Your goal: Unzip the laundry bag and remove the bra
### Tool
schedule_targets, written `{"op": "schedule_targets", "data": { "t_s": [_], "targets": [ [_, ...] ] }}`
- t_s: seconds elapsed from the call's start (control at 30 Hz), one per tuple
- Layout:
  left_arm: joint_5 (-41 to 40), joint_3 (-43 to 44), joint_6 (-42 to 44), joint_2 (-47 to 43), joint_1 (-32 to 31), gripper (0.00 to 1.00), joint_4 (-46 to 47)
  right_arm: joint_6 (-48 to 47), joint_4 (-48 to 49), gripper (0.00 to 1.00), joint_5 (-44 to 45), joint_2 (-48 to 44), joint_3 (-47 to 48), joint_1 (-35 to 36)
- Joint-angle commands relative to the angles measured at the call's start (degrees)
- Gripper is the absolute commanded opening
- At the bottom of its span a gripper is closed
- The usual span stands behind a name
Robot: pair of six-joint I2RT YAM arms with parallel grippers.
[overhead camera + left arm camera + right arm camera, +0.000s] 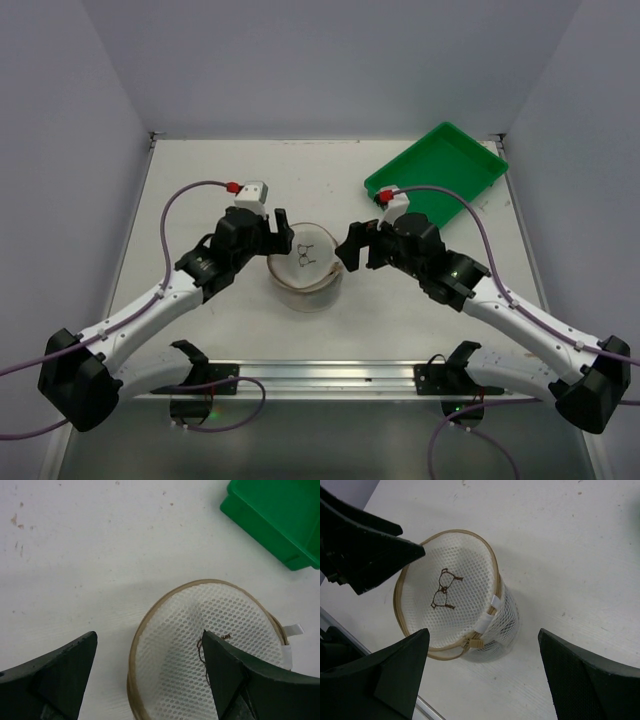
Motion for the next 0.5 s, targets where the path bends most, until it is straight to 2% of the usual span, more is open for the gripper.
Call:
{"op": "schedule_targets", "data": {
  "t_s": [0.0,0.13,0.47],
  "targets": [
    [4.65,4.3,4.72,2.54,1.71,0.87,4.39,0.34,2.23,0.91,-1.39,-0.95,-1.19,0.29],
    [7.11,4.65,4.63,4.13,2.59,0.81,4.31,0.51,2.85,0.91,-1.22,-2.53,-2.77,0.38],
    [14.93,3.51,3.58,7.56,3.38,0.79,4.31,0.95,3.38,0.9,-0.95,-6.22,-6.37,0.29]
  ]
}}
